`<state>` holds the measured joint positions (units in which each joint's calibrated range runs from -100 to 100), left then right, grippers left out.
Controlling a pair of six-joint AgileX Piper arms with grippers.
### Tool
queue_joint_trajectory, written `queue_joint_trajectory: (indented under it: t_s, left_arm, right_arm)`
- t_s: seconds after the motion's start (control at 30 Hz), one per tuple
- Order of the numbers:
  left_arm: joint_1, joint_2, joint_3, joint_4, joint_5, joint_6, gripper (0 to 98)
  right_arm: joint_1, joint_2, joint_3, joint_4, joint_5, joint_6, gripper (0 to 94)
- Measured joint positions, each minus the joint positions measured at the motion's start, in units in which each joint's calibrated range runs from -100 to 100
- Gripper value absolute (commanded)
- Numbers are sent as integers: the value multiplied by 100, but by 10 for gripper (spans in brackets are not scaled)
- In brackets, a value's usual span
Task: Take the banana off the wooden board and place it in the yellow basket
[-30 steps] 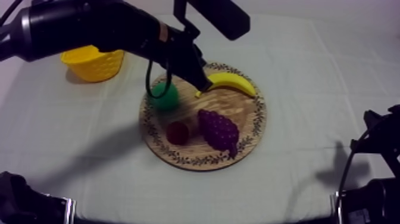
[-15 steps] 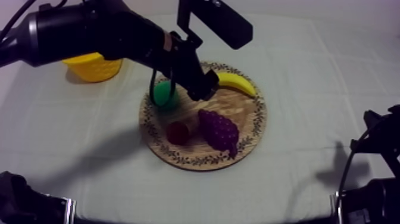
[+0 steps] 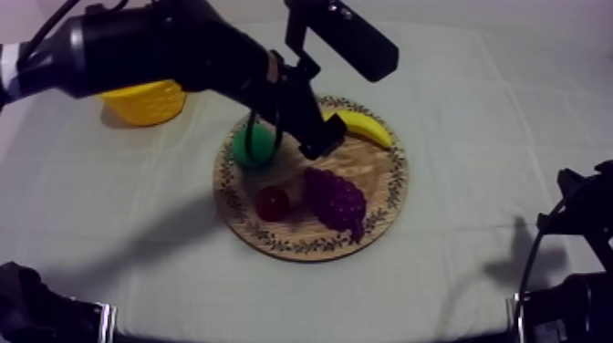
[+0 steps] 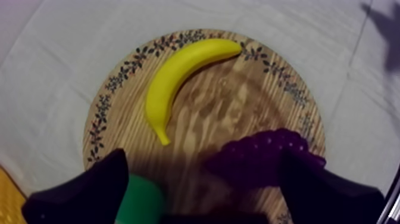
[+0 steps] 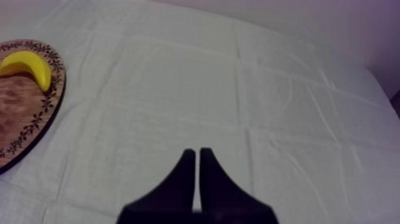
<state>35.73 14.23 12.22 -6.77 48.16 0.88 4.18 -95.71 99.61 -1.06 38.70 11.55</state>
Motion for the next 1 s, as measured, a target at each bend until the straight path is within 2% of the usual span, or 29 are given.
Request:
queue_joint_trajectory:
  t_s: [0.4, 0.8, 0.9, 1.0]
  left_arm:
    - [-149, 1504, -1832, -27, 1484, -387, 868]
    - [-258, 3041, -3406, -95, 2333, -637, 836]
    - [-261, 3327, -3731, -121, 2468, -640, 803]
    - [-277, 3526, -3985, -144, 2539, -647, 724]
  right_arm:
    - [0, 0, 0, 0, 0, 0, 4]
    - [0, 0, 0, 0, 0, 0, 4]
    - [0, 0, 0, 0, 0, 0, 4]
    - [0, 0, 0, 0, 0, 0, 4]
